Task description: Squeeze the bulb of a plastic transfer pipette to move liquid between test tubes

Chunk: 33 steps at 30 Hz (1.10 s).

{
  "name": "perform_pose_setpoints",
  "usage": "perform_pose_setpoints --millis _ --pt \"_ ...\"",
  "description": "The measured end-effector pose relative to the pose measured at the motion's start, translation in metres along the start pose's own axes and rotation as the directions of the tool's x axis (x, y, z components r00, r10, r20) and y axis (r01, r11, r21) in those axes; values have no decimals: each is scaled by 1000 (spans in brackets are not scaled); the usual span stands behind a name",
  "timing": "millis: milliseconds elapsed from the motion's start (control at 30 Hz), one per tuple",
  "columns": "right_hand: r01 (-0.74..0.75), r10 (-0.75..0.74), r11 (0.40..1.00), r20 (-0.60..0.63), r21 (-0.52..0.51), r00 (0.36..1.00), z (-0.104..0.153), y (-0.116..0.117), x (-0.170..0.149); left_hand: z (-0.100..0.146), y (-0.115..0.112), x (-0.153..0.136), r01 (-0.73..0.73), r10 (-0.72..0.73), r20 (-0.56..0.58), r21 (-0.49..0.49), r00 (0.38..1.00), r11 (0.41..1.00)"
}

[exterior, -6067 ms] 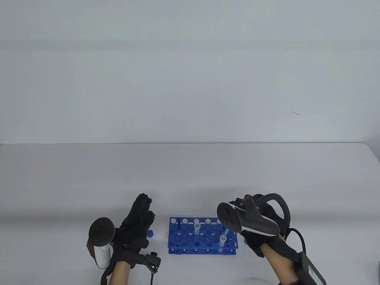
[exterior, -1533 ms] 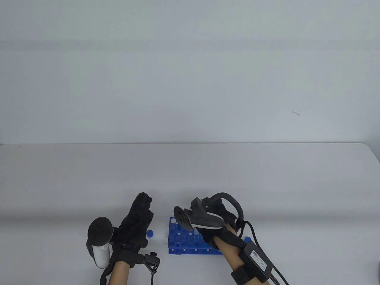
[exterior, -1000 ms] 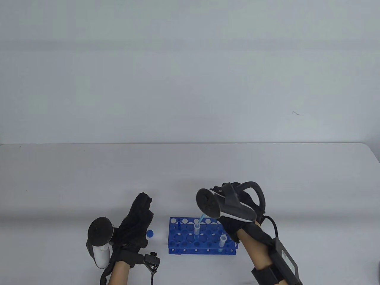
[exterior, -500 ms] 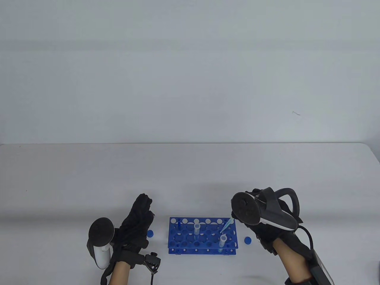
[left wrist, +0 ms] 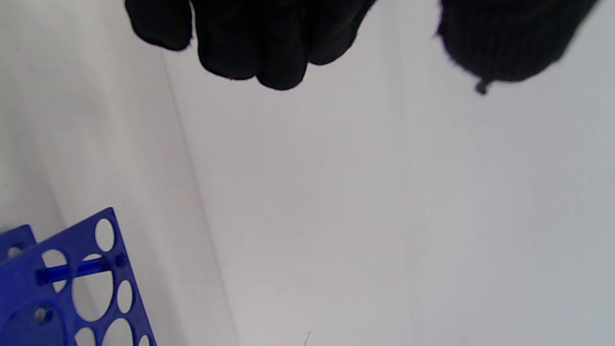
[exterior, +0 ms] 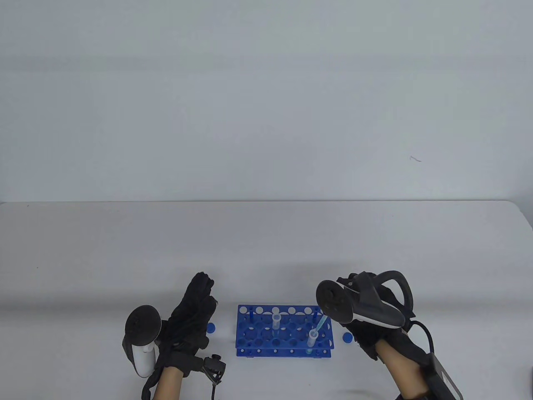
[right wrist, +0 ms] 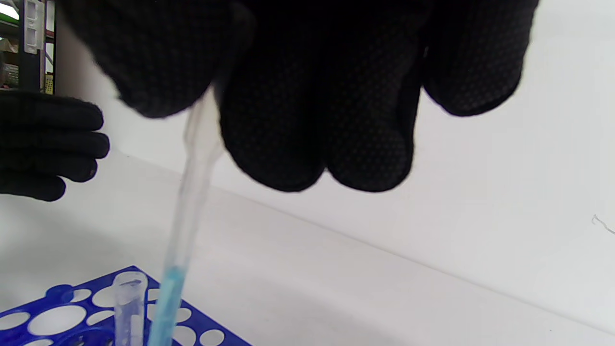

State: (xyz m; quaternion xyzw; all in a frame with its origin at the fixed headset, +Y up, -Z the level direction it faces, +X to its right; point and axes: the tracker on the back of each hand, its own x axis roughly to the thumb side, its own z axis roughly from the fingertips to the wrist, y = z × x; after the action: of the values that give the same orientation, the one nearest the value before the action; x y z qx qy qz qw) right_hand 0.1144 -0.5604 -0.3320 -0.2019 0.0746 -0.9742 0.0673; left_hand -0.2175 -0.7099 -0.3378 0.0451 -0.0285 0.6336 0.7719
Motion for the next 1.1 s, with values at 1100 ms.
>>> perform_pose_setpoints --millis 1100 --pt "-214 217 976 78 -51 973 -4 25 30 0 0 0 -10 10 6 -3 1000 1000"
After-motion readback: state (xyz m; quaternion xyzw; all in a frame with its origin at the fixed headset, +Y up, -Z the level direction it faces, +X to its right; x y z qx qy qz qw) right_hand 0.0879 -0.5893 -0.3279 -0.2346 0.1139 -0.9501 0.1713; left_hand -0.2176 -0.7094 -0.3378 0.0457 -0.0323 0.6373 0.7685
